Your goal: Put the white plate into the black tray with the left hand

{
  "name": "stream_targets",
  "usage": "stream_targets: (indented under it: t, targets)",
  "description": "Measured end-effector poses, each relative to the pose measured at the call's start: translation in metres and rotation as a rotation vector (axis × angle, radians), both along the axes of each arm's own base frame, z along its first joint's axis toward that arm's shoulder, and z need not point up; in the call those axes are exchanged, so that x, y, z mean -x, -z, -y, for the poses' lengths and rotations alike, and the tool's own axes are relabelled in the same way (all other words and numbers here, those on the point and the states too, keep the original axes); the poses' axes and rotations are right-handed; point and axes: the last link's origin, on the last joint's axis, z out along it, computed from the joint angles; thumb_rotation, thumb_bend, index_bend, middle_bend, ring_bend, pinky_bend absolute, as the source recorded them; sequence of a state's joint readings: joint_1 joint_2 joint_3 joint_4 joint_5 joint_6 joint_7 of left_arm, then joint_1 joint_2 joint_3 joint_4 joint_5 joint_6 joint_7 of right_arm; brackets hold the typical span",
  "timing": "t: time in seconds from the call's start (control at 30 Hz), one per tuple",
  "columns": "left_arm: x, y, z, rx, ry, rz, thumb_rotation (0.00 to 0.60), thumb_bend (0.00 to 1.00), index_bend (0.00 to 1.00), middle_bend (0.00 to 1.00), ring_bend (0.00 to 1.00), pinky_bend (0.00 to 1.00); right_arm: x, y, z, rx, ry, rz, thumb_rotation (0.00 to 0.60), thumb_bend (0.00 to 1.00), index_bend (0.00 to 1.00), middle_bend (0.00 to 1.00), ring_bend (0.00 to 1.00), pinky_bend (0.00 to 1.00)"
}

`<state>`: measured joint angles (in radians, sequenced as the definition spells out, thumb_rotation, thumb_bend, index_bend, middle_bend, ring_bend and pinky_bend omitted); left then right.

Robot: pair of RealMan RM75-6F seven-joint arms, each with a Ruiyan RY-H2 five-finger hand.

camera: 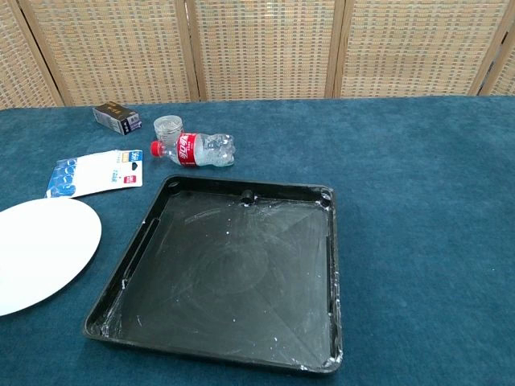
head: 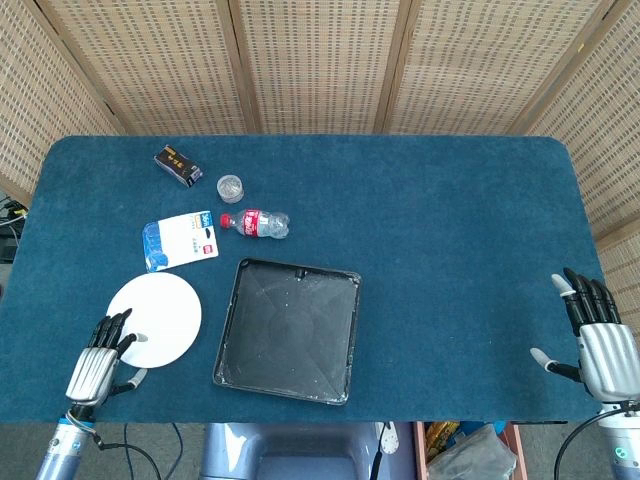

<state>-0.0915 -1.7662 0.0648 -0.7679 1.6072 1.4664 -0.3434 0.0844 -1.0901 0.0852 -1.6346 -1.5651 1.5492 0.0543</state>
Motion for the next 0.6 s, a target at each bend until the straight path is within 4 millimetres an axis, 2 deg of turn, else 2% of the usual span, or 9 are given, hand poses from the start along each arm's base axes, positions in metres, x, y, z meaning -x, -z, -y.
stream_targets:
  t: [0.4,0.6]
  targets:
    - [0.002,0.001,-0.005,-0.014,-0.005,-0.001,0.600,0.31,0.40,0.00,0.00,0.00,0.000,0.000,0.001,-0.004,0.003,0.005,0.600,0.00,0.00,0.00,0.00,0.00]
    - [0.000,0.004,-0.013,-0.020,-0.012,0.004,0.600,0.45,0.45,0.00,0.00,0.00,0.001,0.000,0.001,-0.007,0.004,0.006,0.600,0.00,0.00,0.00,0.00,0.00]
